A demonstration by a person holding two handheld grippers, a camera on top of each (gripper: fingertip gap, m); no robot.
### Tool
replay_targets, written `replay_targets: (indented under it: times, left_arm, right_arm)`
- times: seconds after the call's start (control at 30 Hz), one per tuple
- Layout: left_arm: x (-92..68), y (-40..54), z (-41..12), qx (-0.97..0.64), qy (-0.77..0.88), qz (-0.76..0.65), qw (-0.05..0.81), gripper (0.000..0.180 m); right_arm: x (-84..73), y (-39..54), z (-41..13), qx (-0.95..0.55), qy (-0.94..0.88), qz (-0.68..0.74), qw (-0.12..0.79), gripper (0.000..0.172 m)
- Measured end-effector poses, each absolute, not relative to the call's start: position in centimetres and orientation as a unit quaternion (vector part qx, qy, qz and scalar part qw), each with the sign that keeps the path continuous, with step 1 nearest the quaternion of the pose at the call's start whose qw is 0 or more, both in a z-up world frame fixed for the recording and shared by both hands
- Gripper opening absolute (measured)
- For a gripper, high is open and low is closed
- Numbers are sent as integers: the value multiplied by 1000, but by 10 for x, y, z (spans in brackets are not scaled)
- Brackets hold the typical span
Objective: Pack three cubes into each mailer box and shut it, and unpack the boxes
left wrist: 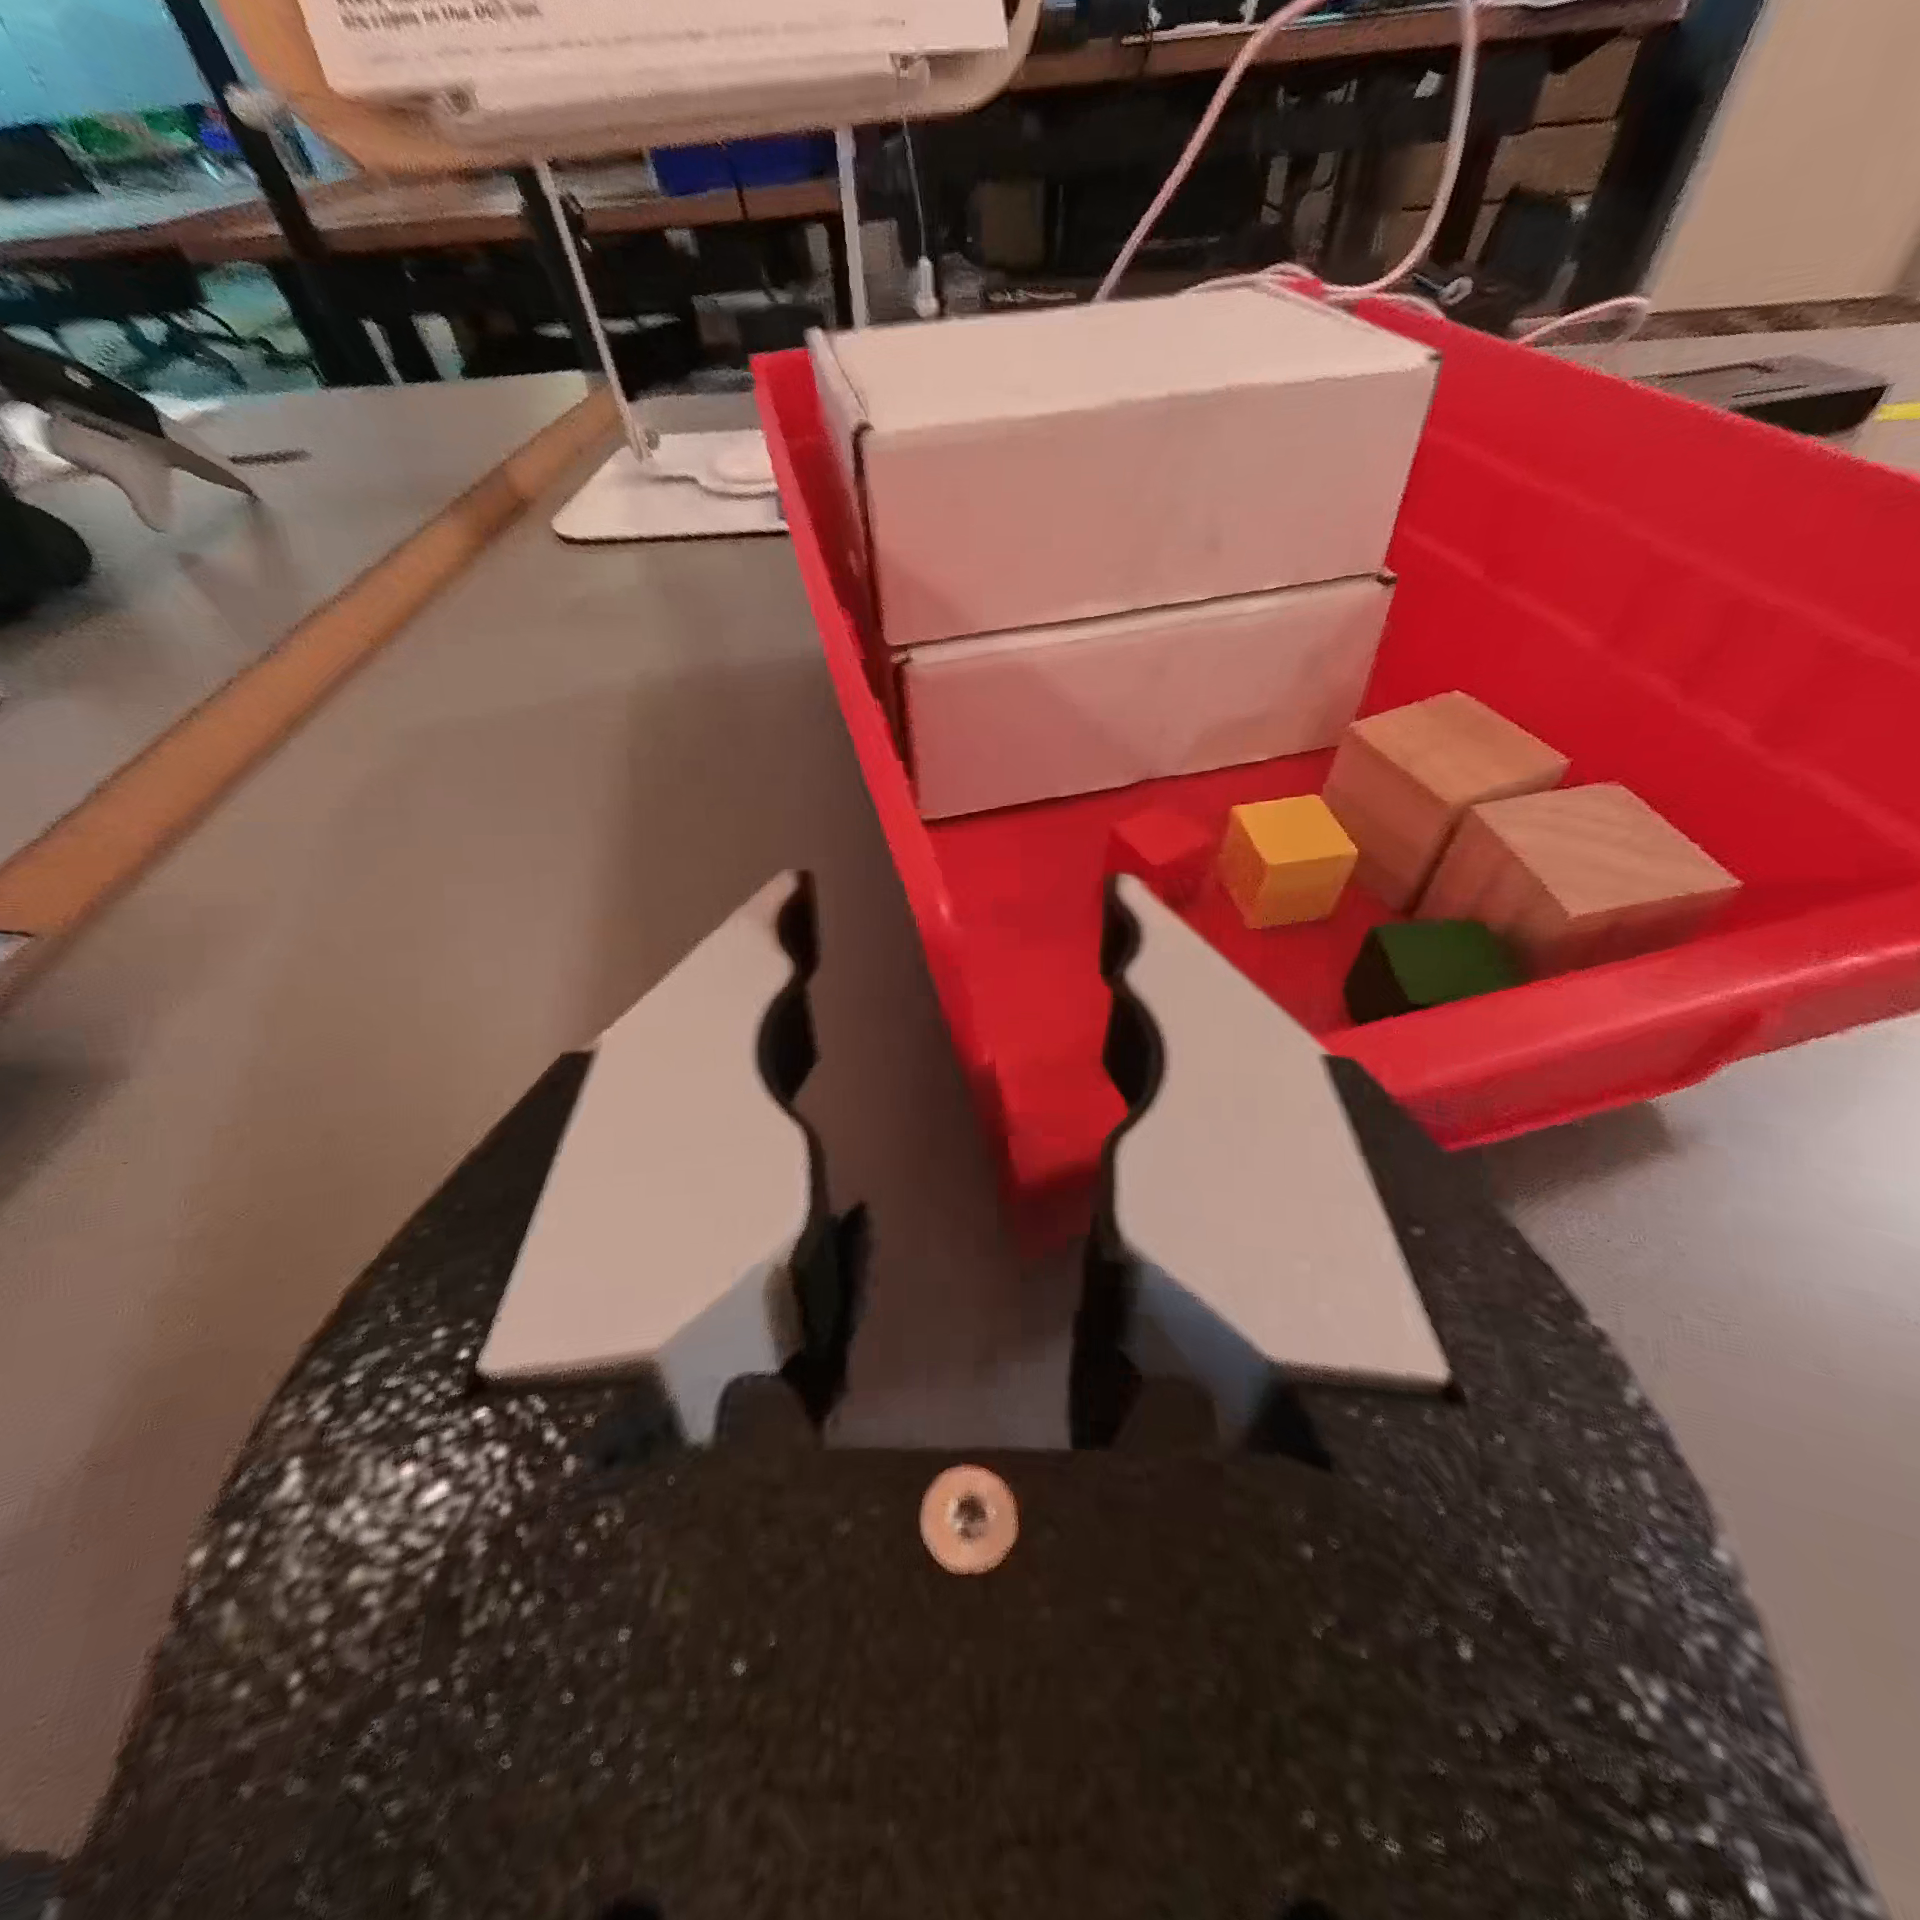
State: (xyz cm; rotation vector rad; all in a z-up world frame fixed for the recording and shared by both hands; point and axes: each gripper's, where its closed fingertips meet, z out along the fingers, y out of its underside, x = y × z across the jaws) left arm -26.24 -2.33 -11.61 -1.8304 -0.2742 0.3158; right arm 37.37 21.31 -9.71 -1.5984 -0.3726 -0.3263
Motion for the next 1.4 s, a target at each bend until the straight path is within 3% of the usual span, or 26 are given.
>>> replay_targets:
  times: [0.07, 0.17, 1.07, 1.1, 1.17, 1.27, 1.4]
  left_arm:
    - [-274, -29, -107, -778, -110, 191, 588, 22]
    - [-284, -31, -104, -783, -90, 229, 572, 5]
    - [-396, -53, -102, -815, -87, 264, 509, 16]
    - [-397, -54, -100, -808, -90, 280, 510, 20]
    - [-408, -65, -84, -764, -101, 376, 514, 46]
    - [-395, -77, -56, -686, -105, 444, 566, 44]
    - [-372, -86, -47, -646, -129, 416, 627, 53]
  right_arm:
    - [376, 213, -97, -711, -163, -142, 669, 9]
    - [382, 214, -97, -715, -154, -135, 668, 10]
    - [410, 216, -96, -710, -149, -162, 669, 14]
    - [409, 215, -96, -707, -153, -169, 670, 15]
    - [405, 213, -95, -699, -164, -177, 673, 18]
    - [396, 209, -94, -693, -177, -163, 680, 22]
    - [388, 202, -94, -690, -191, -159, 680, 27]
